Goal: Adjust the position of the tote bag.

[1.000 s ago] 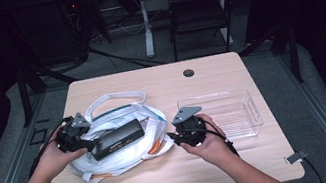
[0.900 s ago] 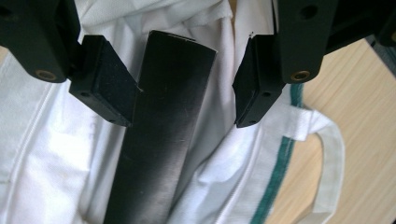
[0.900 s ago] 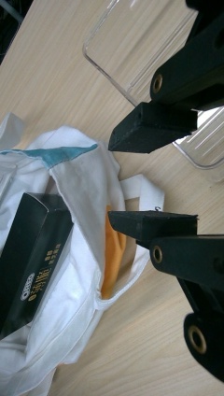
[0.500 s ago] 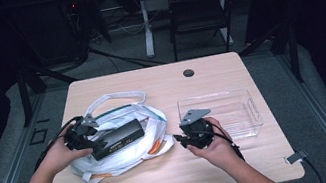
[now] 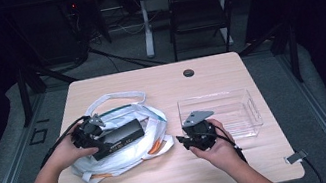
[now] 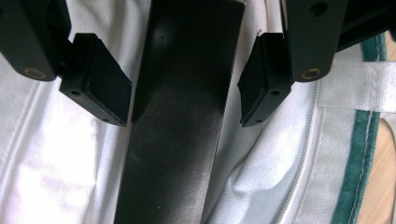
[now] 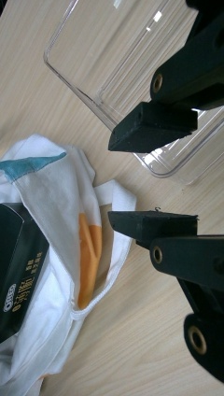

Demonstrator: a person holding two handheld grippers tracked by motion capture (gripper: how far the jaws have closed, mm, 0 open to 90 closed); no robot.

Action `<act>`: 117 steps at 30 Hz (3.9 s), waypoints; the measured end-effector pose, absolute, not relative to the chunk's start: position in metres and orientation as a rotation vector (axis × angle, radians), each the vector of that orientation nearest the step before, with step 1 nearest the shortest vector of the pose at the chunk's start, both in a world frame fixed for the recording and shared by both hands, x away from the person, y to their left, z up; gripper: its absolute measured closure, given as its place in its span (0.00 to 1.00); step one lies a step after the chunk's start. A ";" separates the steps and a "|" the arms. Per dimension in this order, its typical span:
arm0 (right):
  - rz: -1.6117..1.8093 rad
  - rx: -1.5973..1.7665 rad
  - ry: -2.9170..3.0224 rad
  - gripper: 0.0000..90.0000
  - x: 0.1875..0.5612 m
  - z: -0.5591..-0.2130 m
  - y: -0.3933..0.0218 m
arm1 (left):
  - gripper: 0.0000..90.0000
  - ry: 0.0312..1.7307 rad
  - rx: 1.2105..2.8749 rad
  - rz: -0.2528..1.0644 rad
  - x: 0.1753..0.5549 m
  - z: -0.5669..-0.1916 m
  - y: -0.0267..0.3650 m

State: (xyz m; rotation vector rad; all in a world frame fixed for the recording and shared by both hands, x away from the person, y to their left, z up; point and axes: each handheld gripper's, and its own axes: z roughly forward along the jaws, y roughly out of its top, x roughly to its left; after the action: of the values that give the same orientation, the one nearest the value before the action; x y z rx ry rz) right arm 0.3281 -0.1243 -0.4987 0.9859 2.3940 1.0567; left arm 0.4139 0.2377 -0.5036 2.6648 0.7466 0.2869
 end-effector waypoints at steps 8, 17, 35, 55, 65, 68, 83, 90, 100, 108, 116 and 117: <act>1.056 0.990 2.387 0.66 0.327 -0.500 -0.128 | 0.37 0.733 2.697 0.261 0.419 -0.512 0.231; 1.056 0.995 2.382 0.66 0.326 -0.500 -0.129 | 0.38 0.717 2.742 0.248 0.423 -0.522 0.224; 1.054 0.991 2.384 0.66 0.325 -0.502 -0.128 | 0.43 0.675 2.786 0.226 0.425 -0.531 0.222; 1.050 1.003 2.383 0.66 0.325 -0.504 -0.129 | 0.47 0.613 2.820 0.266 0.417 -0.528 0.220; 1.047 0.999 2.389 0.66 0.325 -0.505 -0.129 | 0.48 0.614 2.798 0.265 0.416 -0.524 0.224; 1.053 1.002 2.386 0.66 0.325 -0.506 -0.129 | 0.48 0.611 2.789 0.263 0.416 -0.521 0.225; 1.060 1.005 2.385 0.66 0.324 -0.506 -0.130 | 0.48 0.641 2.699 0.236 0.409 -0.503 0.239; 1.055 1.005 2.385 0.66 0.324 -0.506 -0.130 | 0.48 0.645 2.662 0.235 0.406 -0.496 0.244; 1.065 0.995 2.387 0.66 0.323 -0.505 -0.130 | 0.48 0.646 2.638 0.242 0.402 -0.483 0.246; 1.069 0.958 2.396 0.58 0.324 -0.504 -0.130 | 0.48 0.607 2.610 0.250 0.396 -0.467 0.238; 1.077 0.912 2.405 0.52 0.329 -0.494 -0.135 | 0.48 0.565 2.597 0.269 0.395 -0.453 0.229; 1.079 0.905 2.400 0.51 0.330 -0.493 -0.136 | 0.48 0.560 2.596 0.271 0.395 -0.451 0.228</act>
State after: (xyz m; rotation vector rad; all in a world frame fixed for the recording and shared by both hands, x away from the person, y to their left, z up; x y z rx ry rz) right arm 0.3299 -0.1360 -0.4933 0.9053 2.3997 1.0794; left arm 0.3951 0.2279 -0.4510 2.5962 0.5597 0.2715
